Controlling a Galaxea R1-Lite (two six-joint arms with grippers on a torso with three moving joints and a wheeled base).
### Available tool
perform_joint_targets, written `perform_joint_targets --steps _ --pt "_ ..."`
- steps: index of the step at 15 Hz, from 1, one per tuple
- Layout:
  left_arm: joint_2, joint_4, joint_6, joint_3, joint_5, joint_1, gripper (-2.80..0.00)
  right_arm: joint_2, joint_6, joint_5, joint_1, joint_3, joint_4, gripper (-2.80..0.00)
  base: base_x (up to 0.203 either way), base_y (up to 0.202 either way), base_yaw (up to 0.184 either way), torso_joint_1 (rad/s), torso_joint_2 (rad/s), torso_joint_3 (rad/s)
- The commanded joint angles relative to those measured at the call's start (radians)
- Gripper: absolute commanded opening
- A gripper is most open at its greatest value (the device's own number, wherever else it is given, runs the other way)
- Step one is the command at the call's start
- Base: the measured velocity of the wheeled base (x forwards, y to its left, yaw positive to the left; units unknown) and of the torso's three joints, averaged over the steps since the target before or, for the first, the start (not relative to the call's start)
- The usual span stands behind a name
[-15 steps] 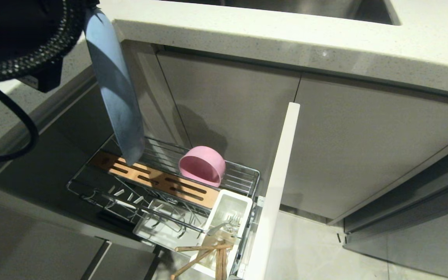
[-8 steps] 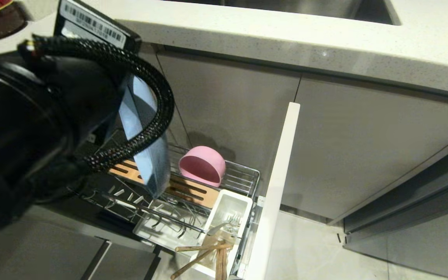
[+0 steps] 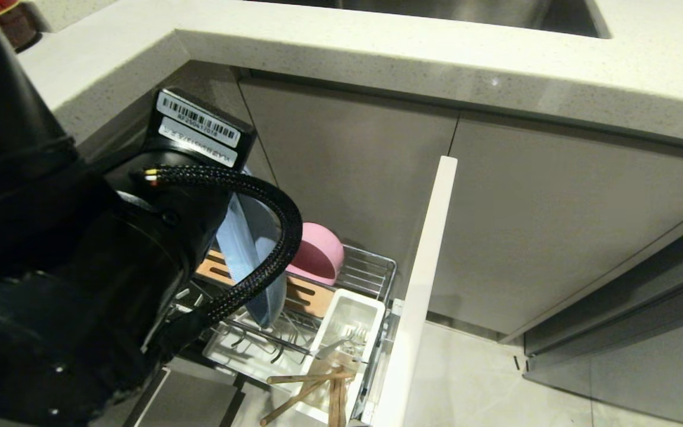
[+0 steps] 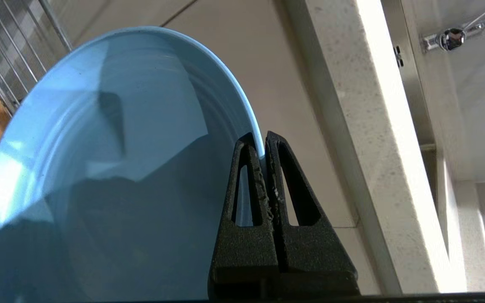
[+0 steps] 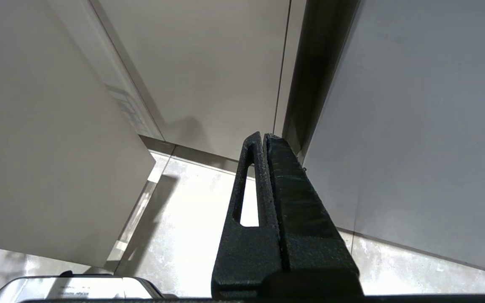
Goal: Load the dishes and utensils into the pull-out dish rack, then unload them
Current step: Pick up the plate and place it in the cupboard
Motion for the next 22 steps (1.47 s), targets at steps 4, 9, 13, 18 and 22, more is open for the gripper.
perform_joint_targets --steps 4,9,13,18,22 --pt "0.023 -0.053 -0.031 0.032 0.062 0.064 -2.8 -0.001 0.0 0.0 0.0 0.026 -0.001 -2.8 0.0 0.0 0.0 0.0 0.0 0.0" --pt "0.043 -0.083 -0.087 0.12 0.066 0.083 -2.8 -0.001 0.0 0.0 0.0 0.026 -0.001 -2.8 0.0 0.0 0.0 0.0 0.0 0.0" --pt "0.054 -0.084 -0.114 0.14 0.068 0.092 -2.8 -0.001 0.0 0.0 0.0 0.026 -0.001 -2.8 0.0 0.0 0.0 0.0 0.0 0.0" --pt "0.07 -0.082 -0.206 0.166 0.075 0.112 -2.8 -0.001 0.0 0.0 0.0 0.026 -0.001 -2.8 0.0 0.0 0.0 0.0 0.0 0.0" --pt "0.068 -0.083 -0.263 0.193 0.072 0.112 -2.8 -0.001 0.0 0.0 0.0 0.026 -0.001 -2.8 0.0 0.0 0.0 0.0 0.0 0.0"
